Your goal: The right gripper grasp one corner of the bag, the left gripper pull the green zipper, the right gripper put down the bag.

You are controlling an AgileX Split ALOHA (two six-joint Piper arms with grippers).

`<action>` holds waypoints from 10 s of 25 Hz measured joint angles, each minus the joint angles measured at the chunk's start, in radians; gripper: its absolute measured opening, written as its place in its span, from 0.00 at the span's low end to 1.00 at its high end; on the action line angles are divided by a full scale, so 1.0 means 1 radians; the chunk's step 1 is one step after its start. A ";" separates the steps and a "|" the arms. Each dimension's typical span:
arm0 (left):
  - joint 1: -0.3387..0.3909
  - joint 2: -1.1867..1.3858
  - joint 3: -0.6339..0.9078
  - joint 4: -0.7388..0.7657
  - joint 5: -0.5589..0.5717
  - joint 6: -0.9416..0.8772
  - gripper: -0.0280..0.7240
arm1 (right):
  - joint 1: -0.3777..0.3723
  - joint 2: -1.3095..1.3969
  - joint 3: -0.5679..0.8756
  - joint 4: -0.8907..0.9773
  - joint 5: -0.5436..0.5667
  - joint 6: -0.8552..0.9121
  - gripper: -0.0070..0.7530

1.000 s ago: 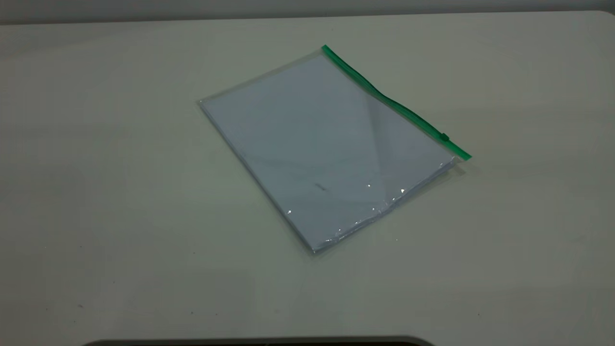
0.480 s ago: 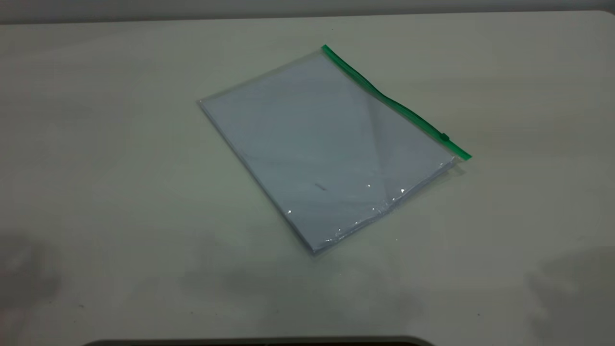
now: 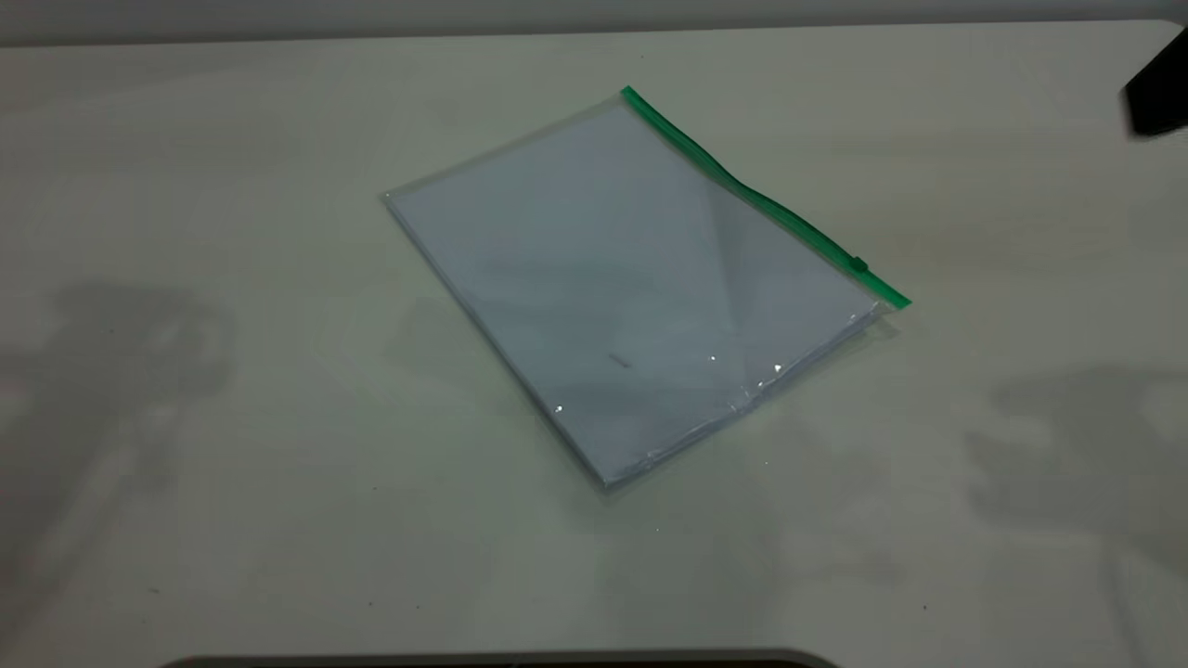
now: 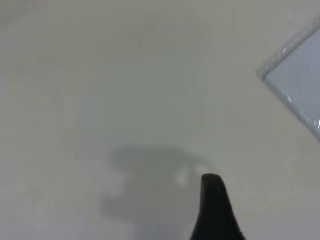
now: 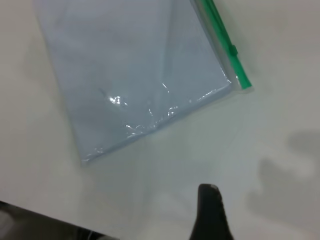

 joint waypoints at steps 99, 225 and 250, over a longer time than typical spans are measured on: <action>-0.284 0.276 -0.065 0.001 -0.275 0.663 0.81 | 0.391 0.811 -0.724 0.010 0.170 -0.719 0.06; -0.300 0.676 -0.460 -1.022 0.280 1.821 0.37 | 0.287 0.809 -0.724 0.412 0.369 -1.053 0.06; -0.298 0.676 -0.464 -1.072 0.291 1.879 0.15 | 0.297 0.809 -0.724 0.414 0.358 -1.048 0.06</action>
